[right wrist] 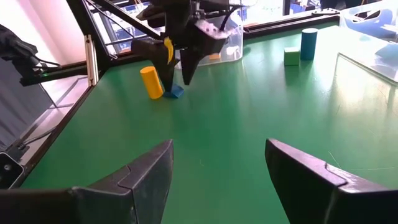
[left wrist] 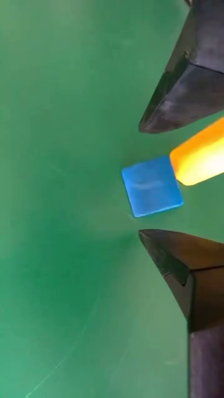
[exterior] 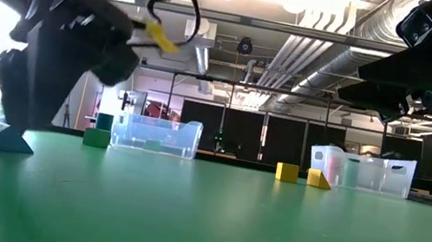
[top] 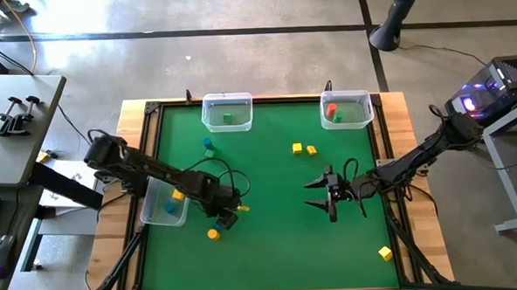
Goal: Sort blocks by size
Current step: Put the blue triangle block into the top left transparent bin
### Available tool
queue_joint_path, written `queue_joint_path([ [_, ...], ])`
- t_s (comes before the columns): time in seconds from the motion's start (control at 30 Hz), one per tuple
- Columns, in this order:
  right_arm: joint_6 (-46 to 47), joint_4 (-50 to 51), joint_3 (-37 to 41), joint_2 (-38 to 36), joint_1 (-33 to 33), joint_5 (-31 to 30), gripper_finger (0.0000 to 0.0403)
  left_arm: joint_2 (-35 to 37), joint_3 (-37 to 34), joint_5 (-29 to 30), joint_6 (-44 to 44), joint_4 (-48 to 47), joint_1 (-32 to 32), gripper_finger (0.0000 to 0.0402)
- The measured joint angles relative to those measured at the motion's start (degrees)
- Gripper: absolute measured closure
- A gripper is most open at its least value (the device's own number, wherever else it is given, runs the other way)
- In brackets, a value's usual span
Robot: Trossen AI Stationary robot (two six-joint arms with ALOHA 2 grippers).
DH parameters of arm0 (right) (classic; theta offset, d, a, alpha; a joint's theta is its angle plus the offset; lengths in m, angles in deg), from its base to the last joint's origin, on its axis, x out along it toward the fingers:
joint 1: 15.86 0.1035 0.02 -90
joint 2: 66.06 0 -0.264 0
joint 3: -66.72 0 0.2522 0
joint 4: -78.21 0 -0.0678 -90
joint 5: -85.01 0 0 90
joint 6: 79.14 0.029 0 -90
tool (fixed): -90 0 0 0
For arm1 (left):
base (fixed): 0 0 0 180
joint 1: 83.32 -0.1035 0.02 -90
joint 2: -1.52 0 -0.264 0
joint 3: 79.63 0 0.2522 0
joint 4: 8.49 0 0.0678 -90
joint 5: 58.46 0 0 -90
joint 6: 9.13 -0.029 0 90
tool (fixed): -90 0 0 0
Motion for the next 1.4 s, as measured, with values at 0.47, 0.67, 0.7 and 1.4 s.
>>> queue_joint_path([
  [0.47,0.0,-0.01,0.02,0.0,0.0,0.0,0.0153,-2.5,0.11,-3.58,-0.27,-0.23,-0.07,0.0151],
  [0.67,0.0,-0.02,0.02,0.0,0.0,0.0,0.0153,-2.96,0.17,-3.65,0.93,-0.55,-0.04,0.0152],
  [0.7,0.0,-0.01,0.02,0.0,0.0,0.0,0.0153,-3.22,0.2,-3.79,1.13,-0.7,-0.04,0.0152],
  [1.4,0.0,-0.03,0.02,0.0,0.0,0.0,0.0153,-4.82,0.22,-2.17,2.24,-4.67,-0.28,0.0212],
])
